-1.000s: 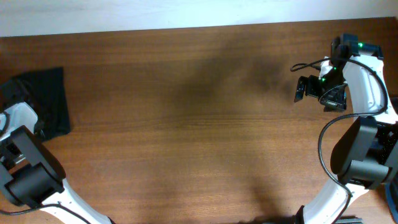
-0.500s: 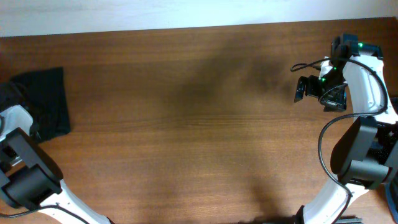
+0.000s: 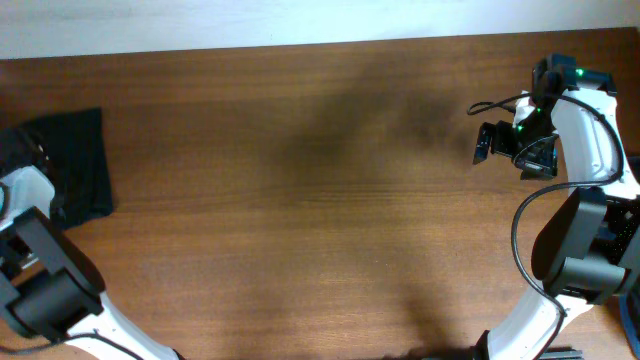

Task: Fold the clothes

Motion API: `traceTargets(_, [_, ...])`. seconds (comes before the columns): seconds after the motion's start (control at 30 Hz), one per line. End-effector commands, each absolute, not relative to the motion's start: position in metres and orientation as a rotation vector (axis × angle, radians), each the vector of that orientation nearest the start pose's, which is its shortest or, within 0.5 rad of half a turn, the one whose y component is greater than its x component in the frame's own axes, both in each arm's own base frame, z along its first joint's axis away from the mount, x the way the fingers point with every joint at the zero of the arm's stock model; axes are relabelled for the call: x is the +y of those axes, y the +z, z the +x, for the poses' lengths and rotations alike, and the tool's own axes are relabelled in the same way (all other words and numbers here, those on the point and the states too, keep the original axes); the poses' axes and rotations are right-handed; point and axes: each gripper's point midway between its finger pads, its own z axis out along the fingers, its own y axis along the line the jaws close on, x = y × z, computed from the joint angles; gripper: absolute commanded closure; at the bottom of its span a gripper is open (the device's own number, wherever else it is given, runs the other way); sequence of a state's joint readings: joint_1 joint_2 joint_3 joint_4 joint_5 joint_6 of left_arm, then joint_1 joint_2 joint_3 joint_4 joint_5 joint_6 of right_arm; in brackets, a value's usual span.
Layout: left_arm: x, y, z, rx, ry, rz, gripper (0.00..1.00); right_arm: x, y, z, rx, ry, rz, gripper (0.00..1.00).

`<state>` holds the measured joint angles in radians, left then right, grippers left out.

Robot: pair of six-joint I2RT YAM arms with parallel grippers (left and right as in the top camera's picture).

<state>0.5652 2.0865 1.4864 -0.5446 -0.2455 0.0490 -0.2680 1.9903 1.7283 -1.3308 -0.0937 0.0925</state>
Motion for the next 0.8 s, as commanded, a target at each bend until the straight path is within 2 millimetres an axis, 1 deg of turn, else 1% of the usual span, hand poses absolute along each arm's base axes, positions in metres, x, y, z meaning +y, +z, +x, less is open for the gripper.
traceTargets(0.0, [0.266,0.134,0.429,2.446,0.409,-0.629,0.58,-0.087,0.119,0.368,3.058,0.122,0.548,0.01])
traceTargets(0.03, [0.256,0.153,0.433,2.406,0.391,-0.619,0.47,-0.087,0.119,0.368,3.058,0.122,0.548,0.01])
traceTargets(0.1, [0.234,0.192,0.437,2.323,0.363,-0.611,0.21,-0.087,0.119,0.368,3.058,0.122,0.548,0.02])
traceTargets(0.13, [0.229,0.201,0.438,2.304,0.357,-0.607,0.19,-0.087,0.119,0.368,3.058,0.122,0.548,0.01])
traceTargets(0.17, [0.22,0.215,0.438,2.275,0.345,-0.598,0.15,-0.087,0.119,0.368,3.058,0.122,0.548,0.01])
traceTargets(0.2, [0.213,0.226,0.439,2.255,0.339,-0.582,0.13,-0.087,0.119,0.368,3.058,0.122,0.548,0.01])
traceTargets(0.23, [0.205,0.238,0.439,2.234,0.334,-0.561,0.06,-0.087,0.119,0.368,3.058,0.122,0.548,0.01])
traceTargets(0.3, [0.195,0.252,0.439,2.206,0.326,-0.534,0.03,-0.087,0.119,0.368,3.058,0.122,0.548,0.01])
traceTargets(0.37, [0.188,0.26,0.438,2.193,0.321,-0.518,0.01,-0.087,0.119,0.368,3.058,0.122,0.548,0.01])
traceTargets(0.43, [0.185,0.261,0.438,2.197,0.318,-0.511,0.01,-0.087,0.119,0.368,3.058,0.122,0.548,0.01])
traceTargets(0.77, [0.184,0.259,0.436,2.208,0.317,-0.512,0.01,-0.087,0.119,0.368,3.058,0.122,0.548,0.02])
